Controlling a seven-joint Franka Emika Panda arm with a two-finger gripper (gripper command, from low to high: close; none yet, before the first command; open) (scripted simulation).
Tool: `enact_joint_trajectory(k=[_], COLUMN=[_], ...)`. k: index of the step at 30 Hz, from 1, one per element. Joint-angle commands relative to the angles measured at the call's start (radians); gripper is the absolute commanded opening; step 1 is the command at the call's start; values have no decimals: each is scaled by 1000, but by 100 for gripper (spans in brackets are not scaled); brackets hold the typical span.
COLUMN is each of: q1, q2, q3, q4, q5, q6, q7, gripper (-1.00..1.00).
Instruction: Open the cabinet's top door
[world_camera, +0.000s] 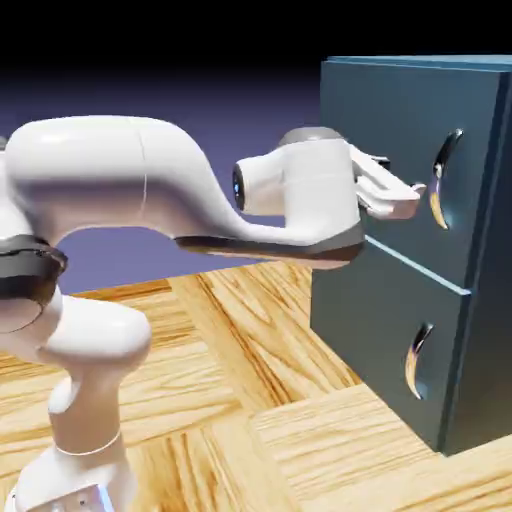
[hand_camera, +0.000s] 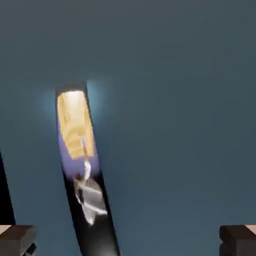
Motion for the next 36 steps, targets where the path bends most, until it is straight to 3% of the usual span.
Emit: enact_joint_trajectory(k=[1,10,11,36], q1=[15,225,225,-645], q2=[-4,53,53,244], q3=[-16,-168,-168,565], q4=[9,158,158,-134], q5=[-44,-105,-105,-107], q6=[-2,-17,-17,-82], q7=[-14,-14,-14,455], gripper=[0,0,-100,-100])
